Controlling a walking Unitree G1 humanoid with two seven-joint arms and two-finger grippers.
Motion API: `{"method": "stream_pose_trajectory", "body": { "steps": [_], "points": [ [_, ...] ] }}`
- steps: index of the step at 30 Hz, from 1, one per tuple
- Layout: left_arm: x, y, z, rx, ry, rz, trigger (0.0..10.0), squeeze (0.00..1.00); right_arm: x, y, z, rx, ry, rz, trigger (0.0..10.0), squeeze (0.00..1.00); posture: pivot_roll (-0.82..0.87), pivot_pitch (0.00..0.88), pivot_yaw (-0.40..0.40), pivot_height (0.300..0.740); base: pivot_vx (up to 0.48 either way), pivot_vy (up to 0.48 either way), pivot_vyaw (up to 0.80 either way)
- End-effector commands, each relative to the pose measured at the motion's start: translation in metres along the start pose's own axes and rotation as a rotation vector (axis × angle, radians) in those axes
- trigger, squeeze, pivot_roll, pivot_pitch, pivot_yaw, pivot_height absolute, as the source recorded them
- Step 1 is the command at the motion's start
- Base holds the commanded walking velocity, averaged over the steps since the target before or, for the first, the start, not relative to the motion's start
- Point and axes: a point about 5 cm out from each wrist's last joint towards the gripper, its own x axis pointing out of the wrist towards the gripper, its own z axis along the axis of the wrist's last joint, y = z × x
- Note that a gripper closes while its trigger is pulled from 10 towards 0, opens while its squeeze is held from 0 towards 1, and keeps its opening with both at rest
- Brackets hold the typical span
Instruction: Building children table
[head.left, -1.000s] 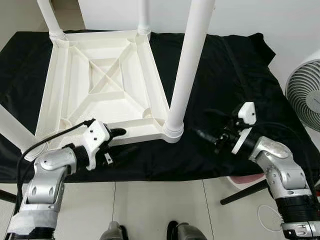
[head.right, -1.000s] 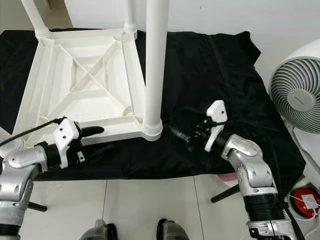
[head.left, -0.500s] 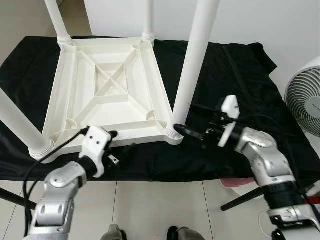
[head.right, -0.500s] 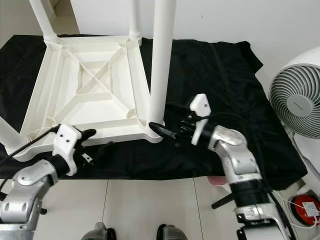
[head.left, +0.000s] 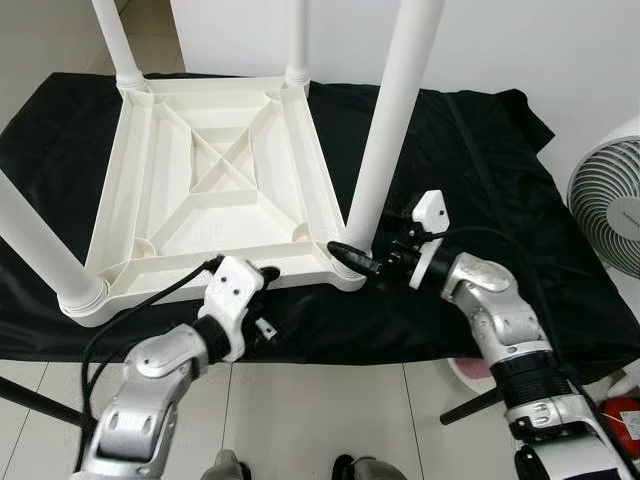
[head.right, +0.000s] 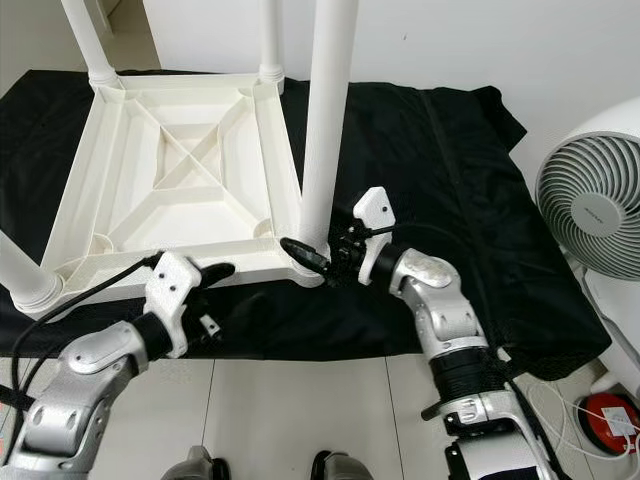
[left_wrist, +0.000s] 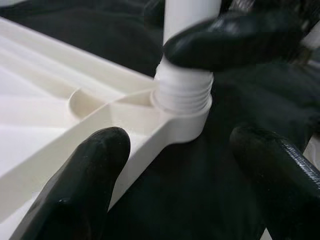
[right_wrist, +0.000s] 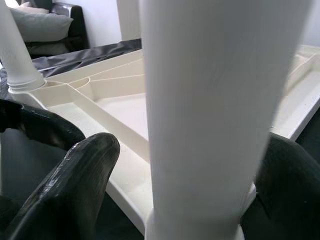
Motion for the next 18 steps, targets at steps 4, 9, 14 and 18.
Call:
{"method": "stream_pose_trajectory", "body": {
  "steps": [4,9,14,18],
  "points": [
    [0.008,-0.007,0.006,0.032,-0.007,-0.004,10.0,0.0,0.006,-0.001,-0.006,0.008,0.007,-0.029,3.8,0.0,-0.03,0.081,-0.022,0.74,0.0,0.0,0.0],
    [0.016,-0.012,0.013,0.038,-0.03,-0.011,10.0,0.0,0.009,0.0,-0.011,0.008,0.017,-0.04,2.7,0.0,-0.04,0.083,-0.022,0.74,0.0,0.0,0.0],
    [0.021,-0.013,0.015,0.047,-0.037,-0.004,10.0,0.0,0.01,-0.002,-0.015,-0.003,0.038,-0.071,10.0,0.0,-0.05,0.085,-0.024,0.74,0.0,0.0,0.0],
    [0.021,-0.013,0.016,0.054,-0.037,0.003,10.0,0.0,0.011,-0.002,-0.016,-0.011,0.046,-0.086,10.0,0.0,-0.05,0.086,-0.024,0.74,0.0,0.0,0.0]
  ]
}}
